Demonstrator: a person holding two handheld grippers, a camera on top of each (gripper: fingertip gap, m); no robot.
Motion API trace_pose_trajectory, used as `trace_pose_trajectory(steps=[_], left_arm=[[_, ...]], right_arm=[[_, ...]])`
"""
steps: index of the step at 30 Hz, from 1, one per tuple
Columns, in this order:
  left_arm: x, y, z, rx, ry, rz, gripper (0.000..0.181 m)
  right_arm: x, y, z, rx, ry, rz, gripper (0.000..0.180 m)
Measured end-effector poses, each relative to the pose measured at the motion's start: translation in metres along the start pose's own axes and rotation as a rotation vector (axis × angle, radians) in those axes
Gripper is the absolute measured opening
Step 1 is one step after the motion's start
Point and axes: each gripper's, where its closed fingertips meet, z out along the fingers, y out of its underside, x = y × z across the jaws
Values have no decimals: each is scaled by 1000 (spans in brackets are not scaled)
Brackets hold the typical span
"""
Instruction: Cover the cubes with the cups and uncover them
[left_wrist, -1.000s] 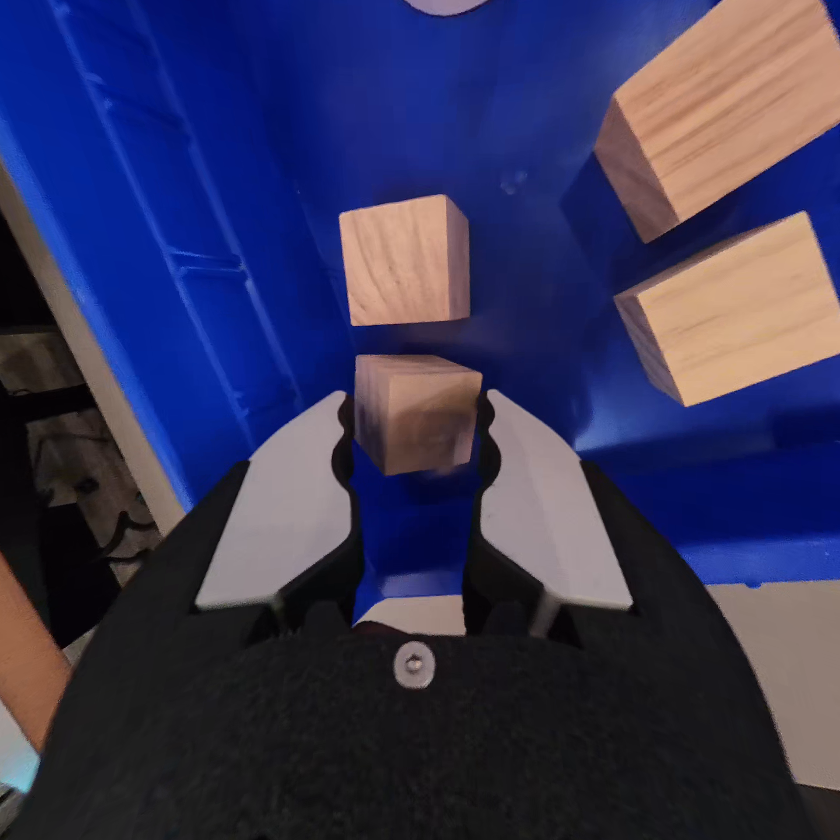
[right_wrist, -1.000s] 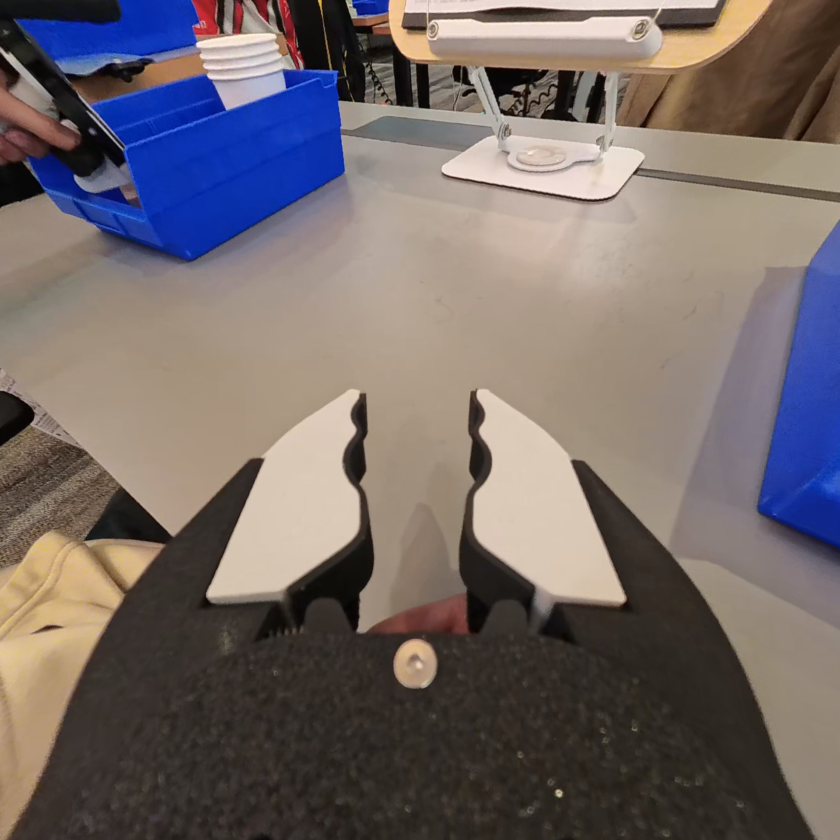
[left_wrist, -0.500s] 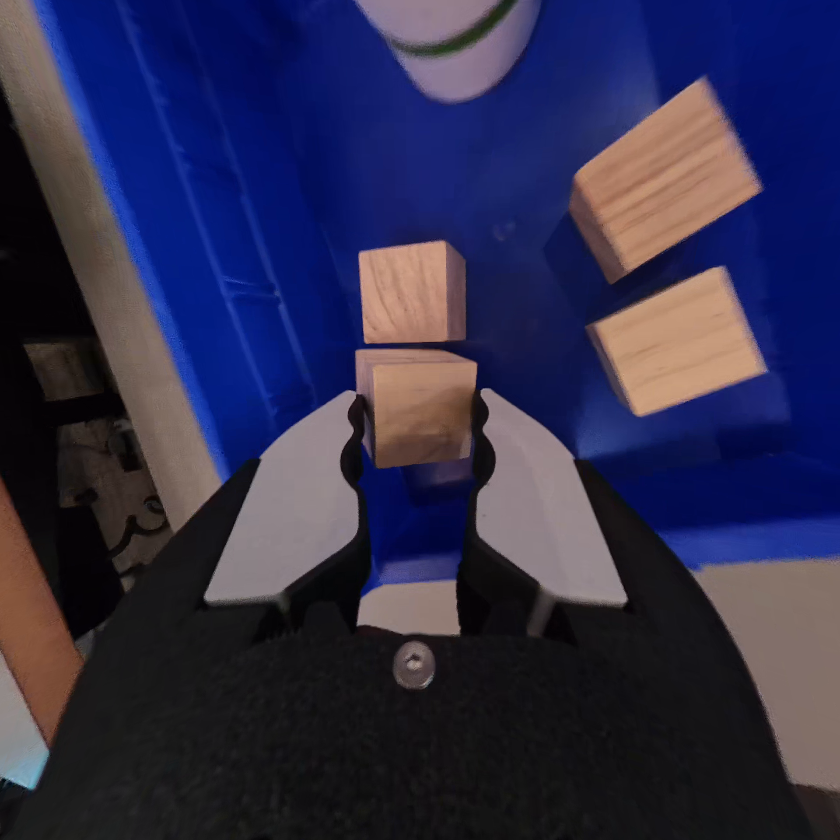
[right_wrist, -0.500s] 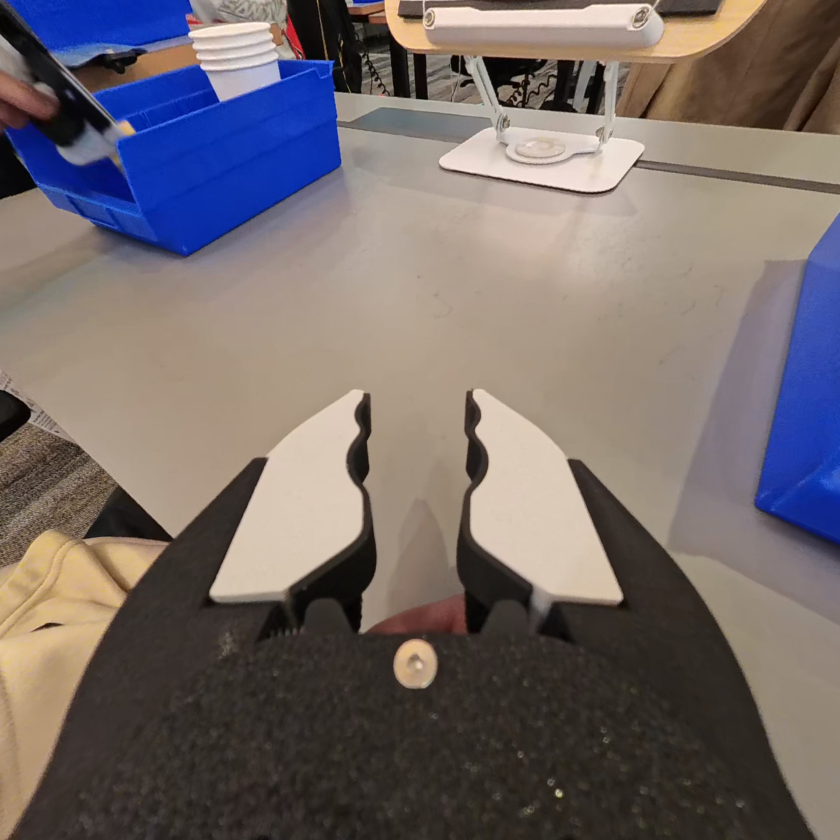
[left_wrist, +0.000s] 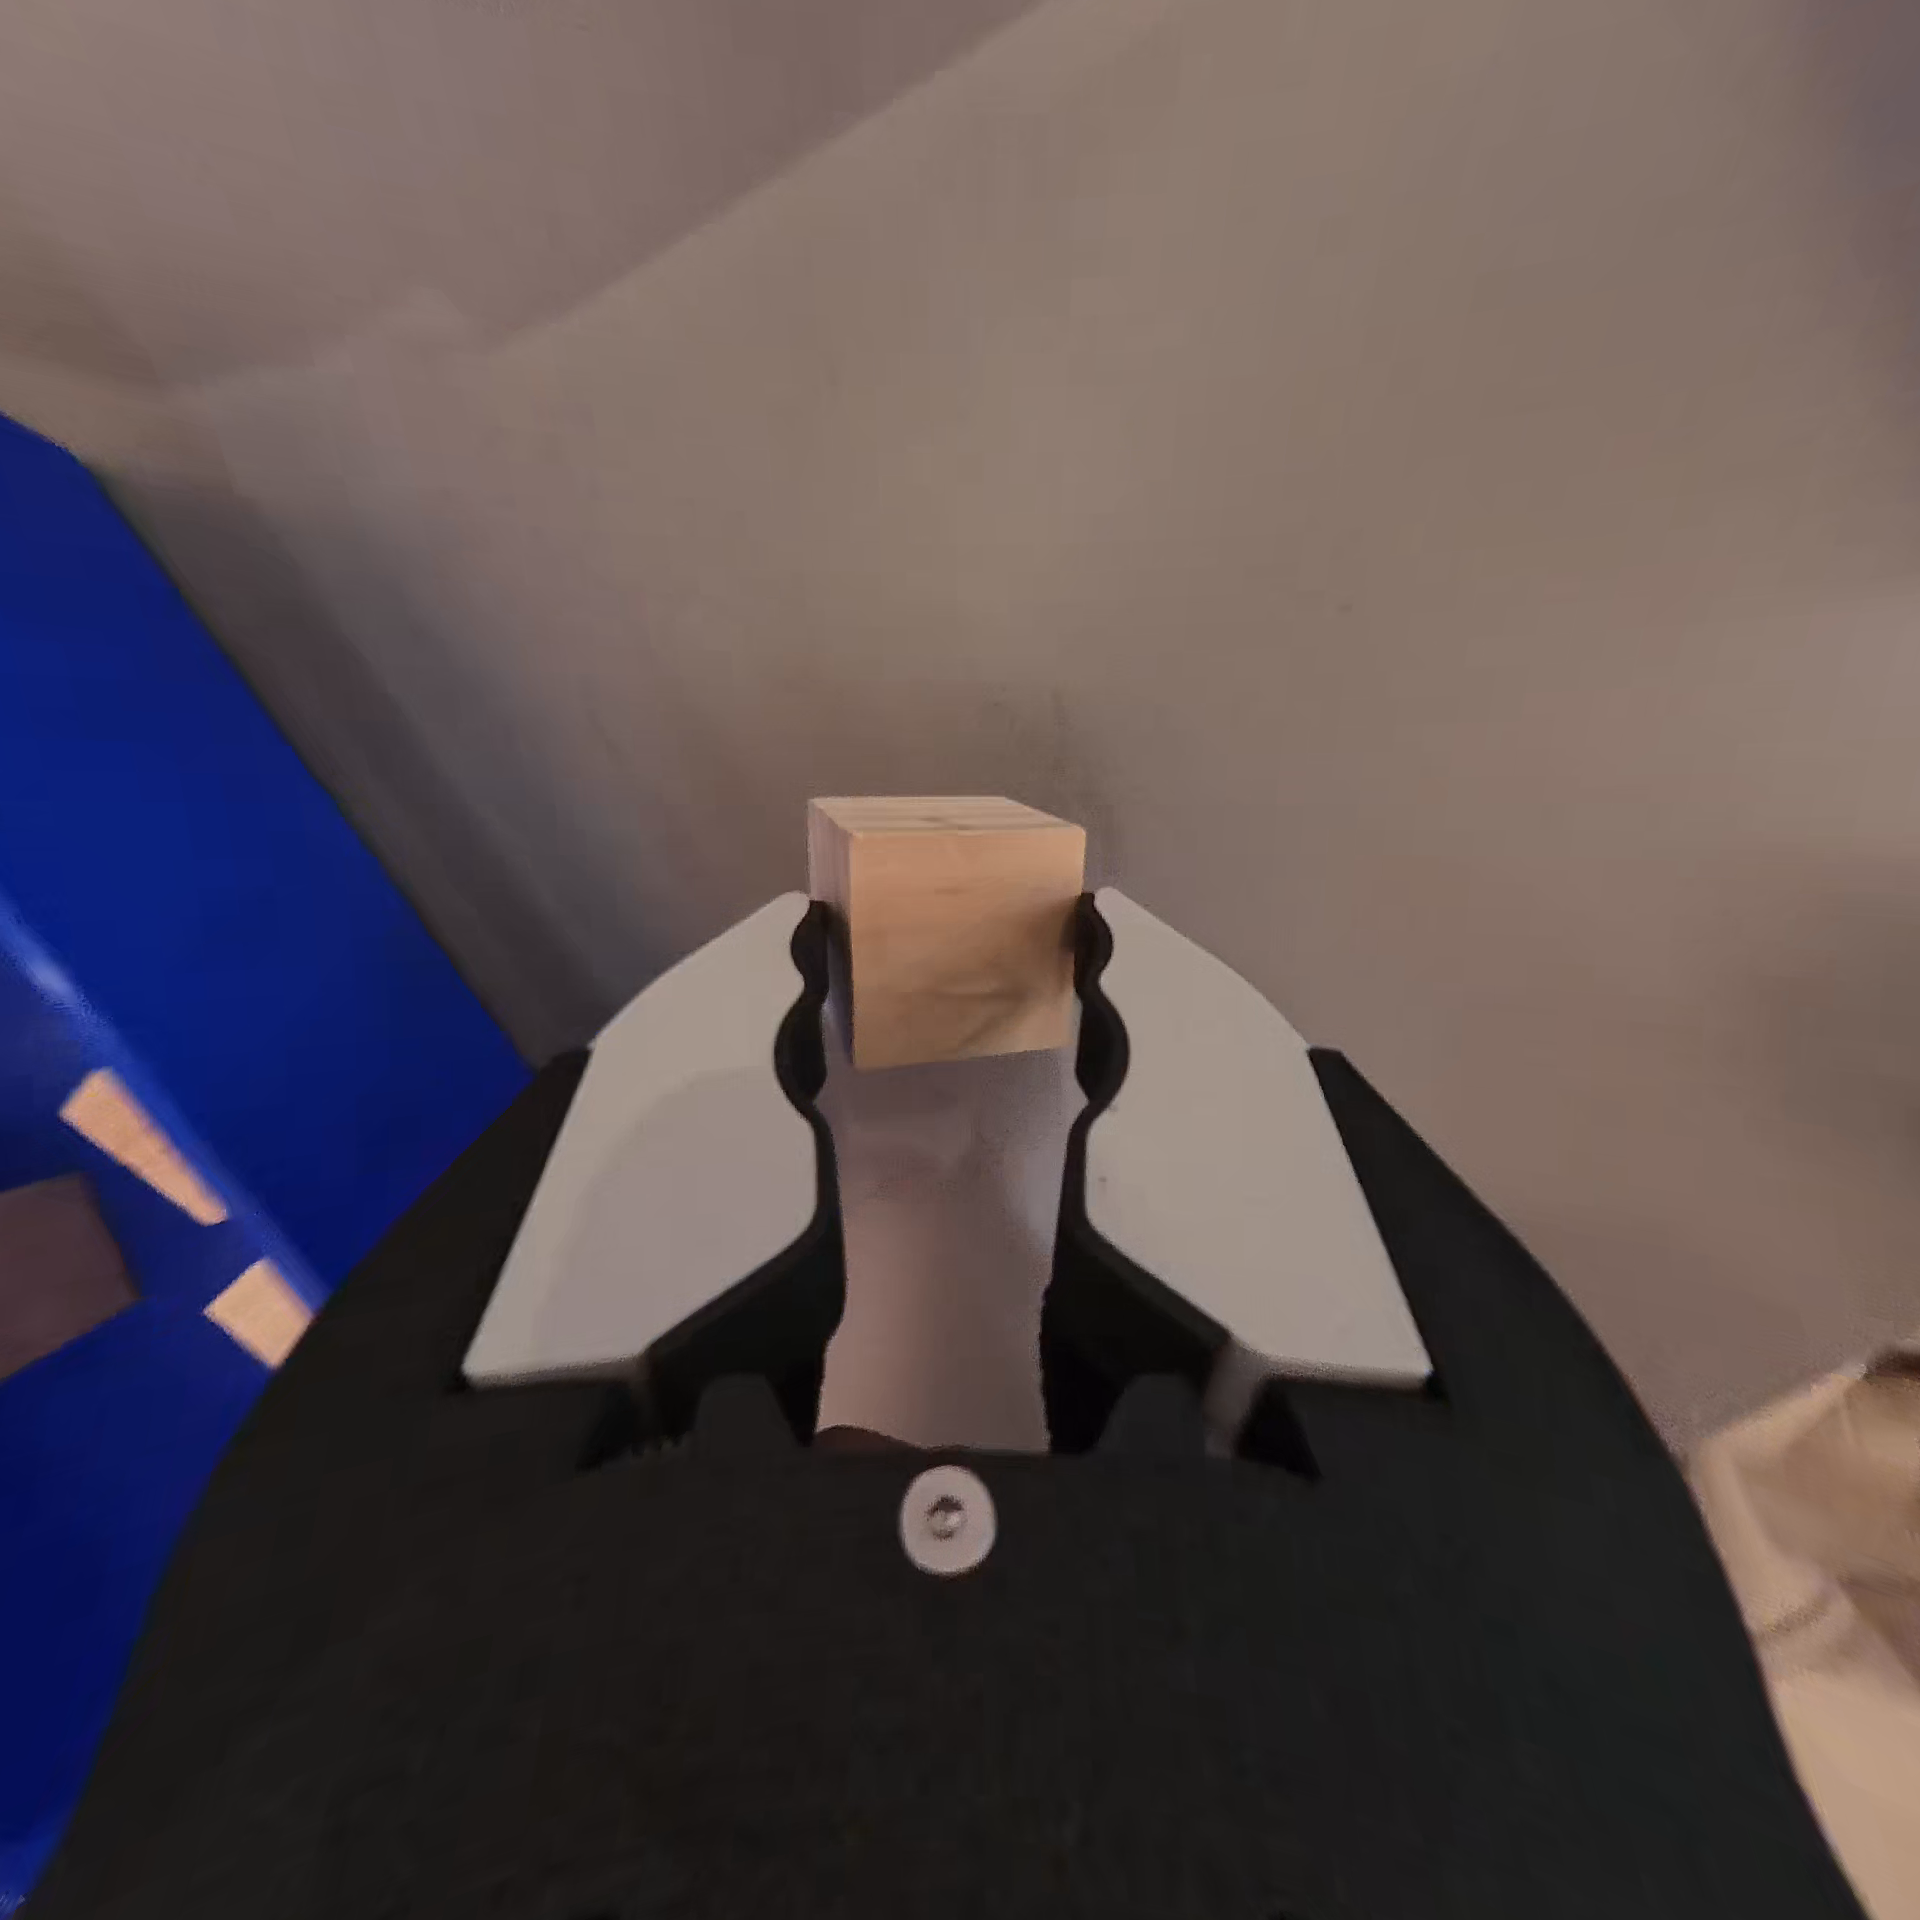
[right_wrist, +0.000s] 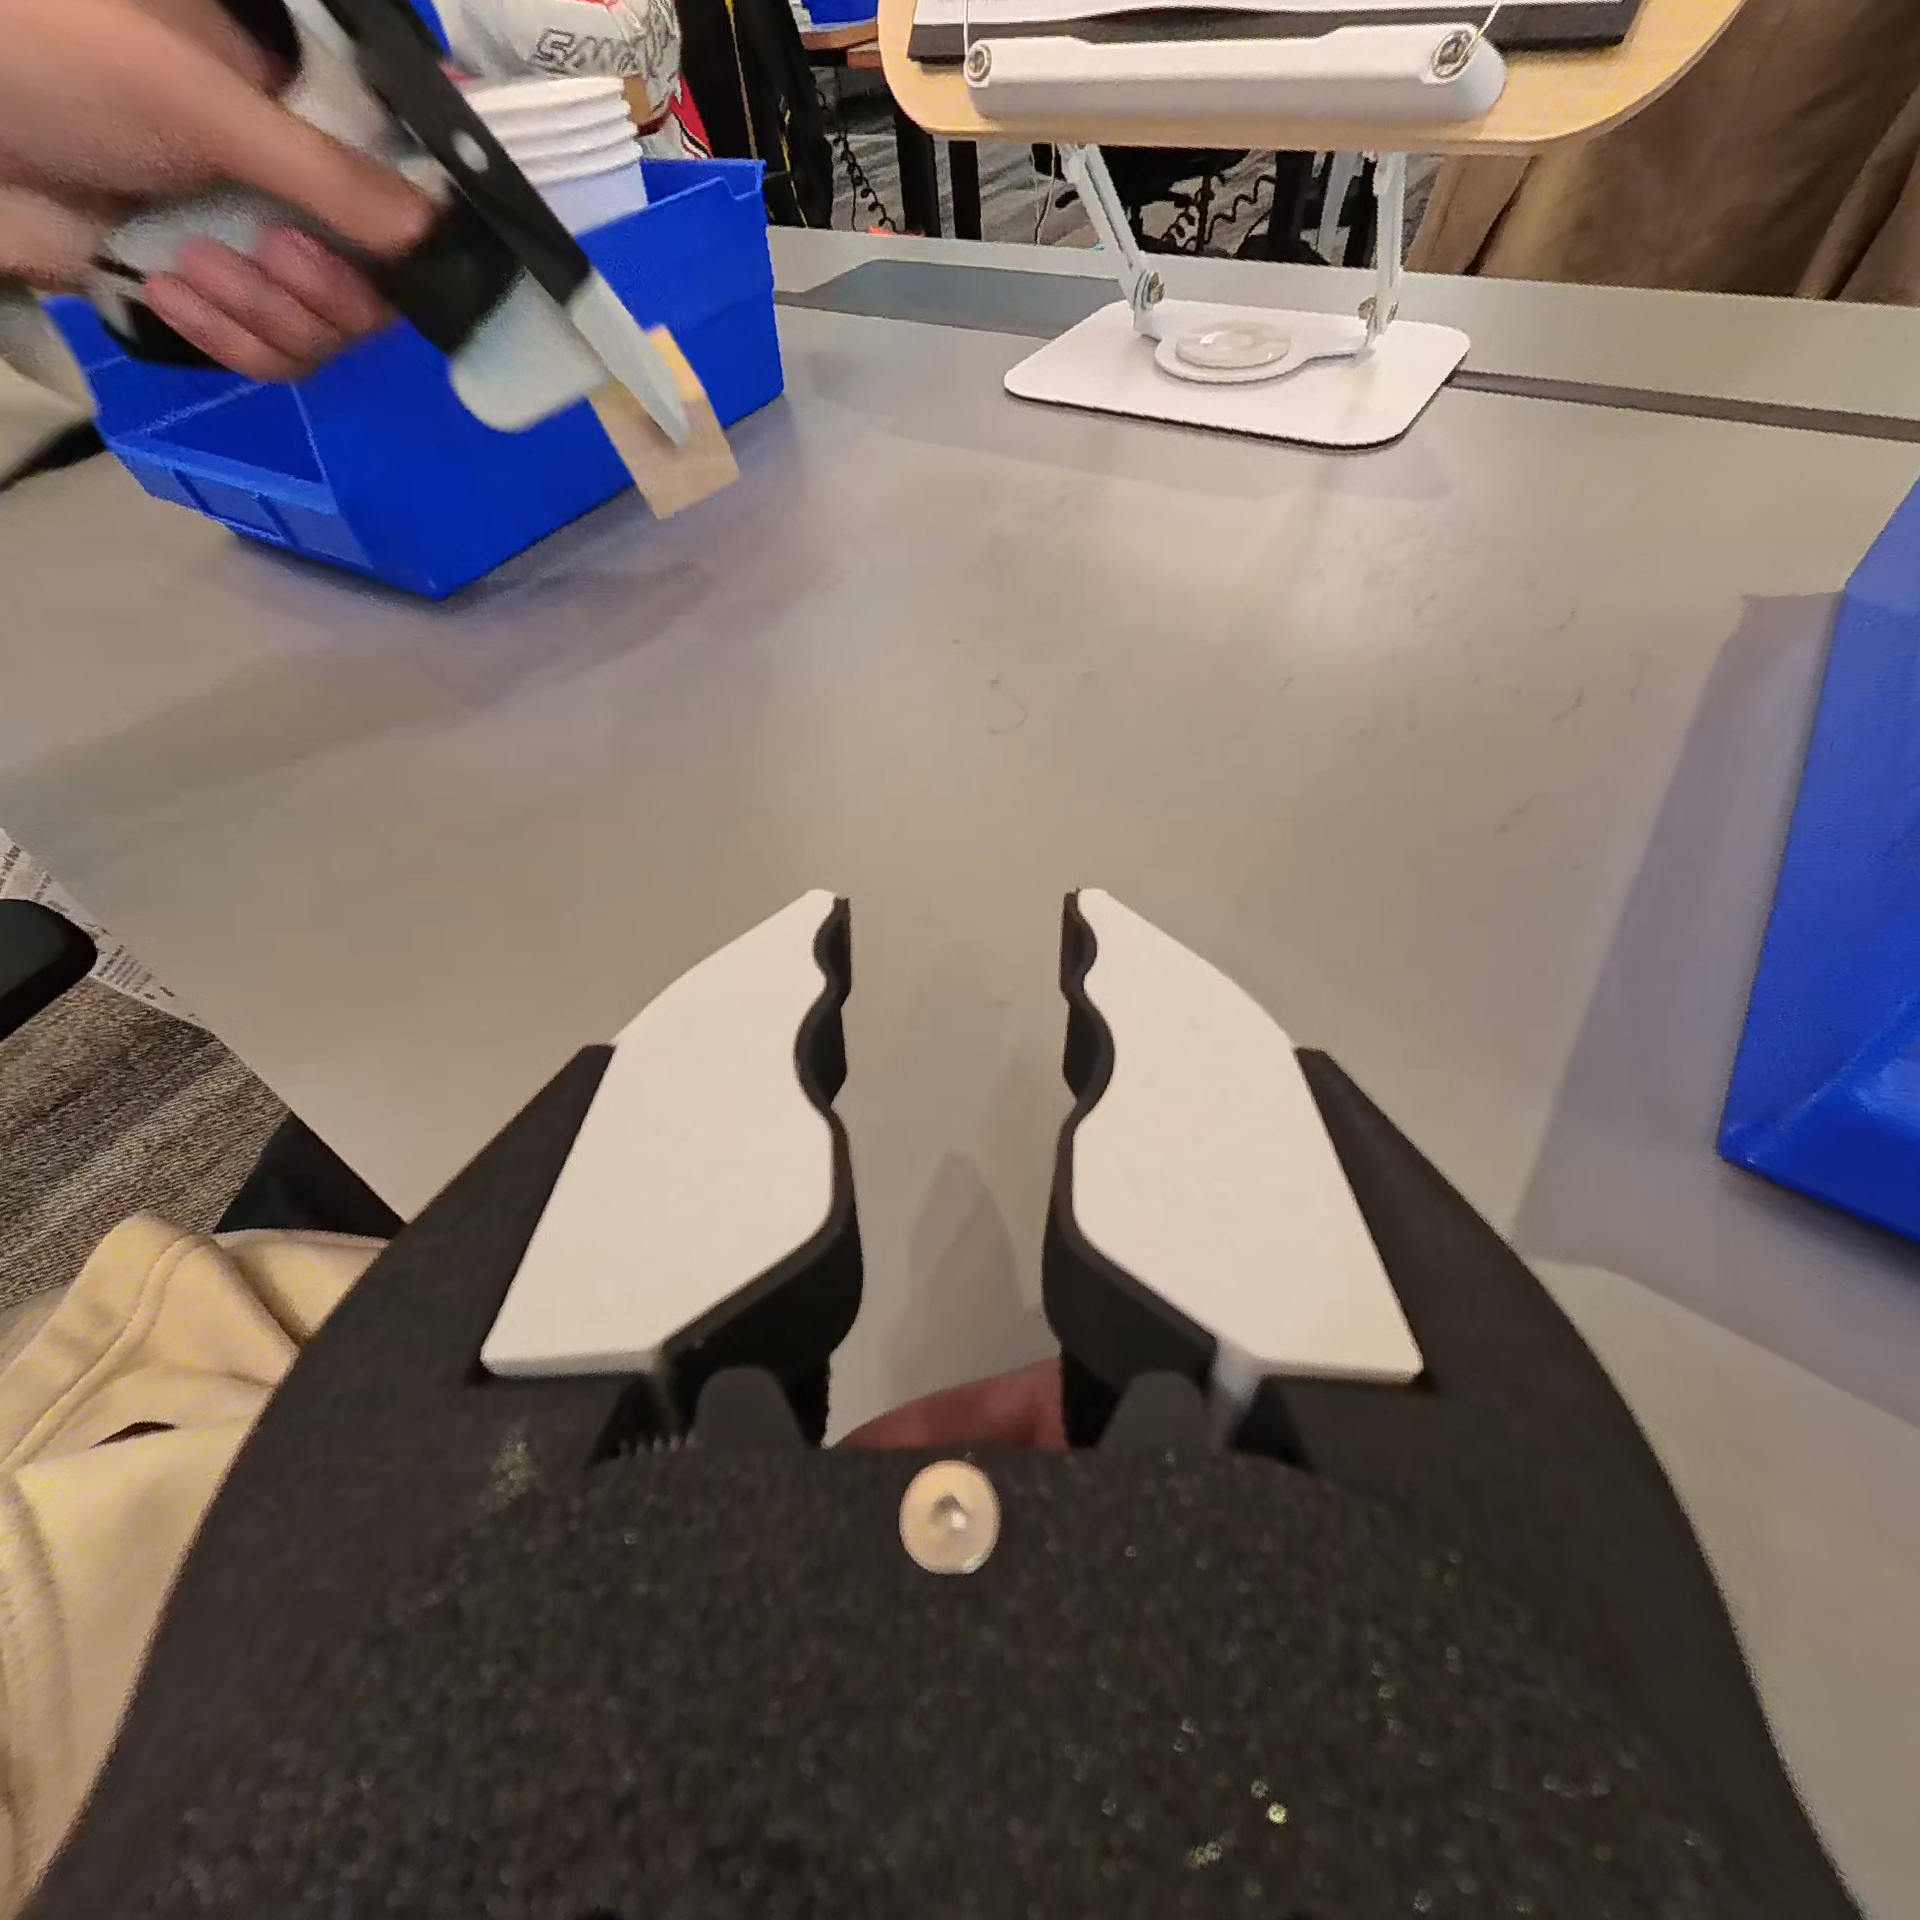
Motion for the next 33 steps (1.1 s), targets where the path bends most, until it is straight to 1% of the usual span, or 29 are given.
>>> trace_pose_trajectory(steps=[2,5,10,13,14,16,19,20,22,24,26,28,31,33], left_arm=[[-9,6,21,-23,-17,-71,45],[-15,17,35,-34,-8,-141,45],[-20,25,34,-30,-18,-174,46],[-18,24,28,-12,0,-175,53],[-16,21,21,11,5,-171,56],[-11,11,-11,114,14,-147,56],[-23,12,-83,263,-56,-84,58],[-37,17,-107,303,-101,-90,56],[-75,34,-142,325,-210,-116,51],[-115,49,-153,281,-275,-139,50],[-146,62,-136,167,-264,-136,54],[-179,73,-105,41,-272,-171,58],[-206,88,-55,-133,-214,-210,61],[-223,93,-37,-194,-228,-223,61]], right_arm=[[-1,1,0,-8,-8,0,38],[-4,-1,-1,-3,-14,-5,38],[-5,-3,-3,1,-14,-11,38],[-5,-1,-2,-7,-12,-16,38],[-5,0,-2,-8,-12,-16,38],[-4,1,-1,-12,-12,-14,38],[-2,3,0,-18,-6,-12,38],[-1,3,0,-19,-4,-12,38],[-2,4,1,-24,-6,-11,38],[-3,5,2,-30,-6,-17,38],[-6,6,3,-35,-10,-28,38],[-8,6,4,-37,-10,-39,38],[-8,8,6,-44,-10,-44,38],[-6,11,8,-54,-10,-39,38]])
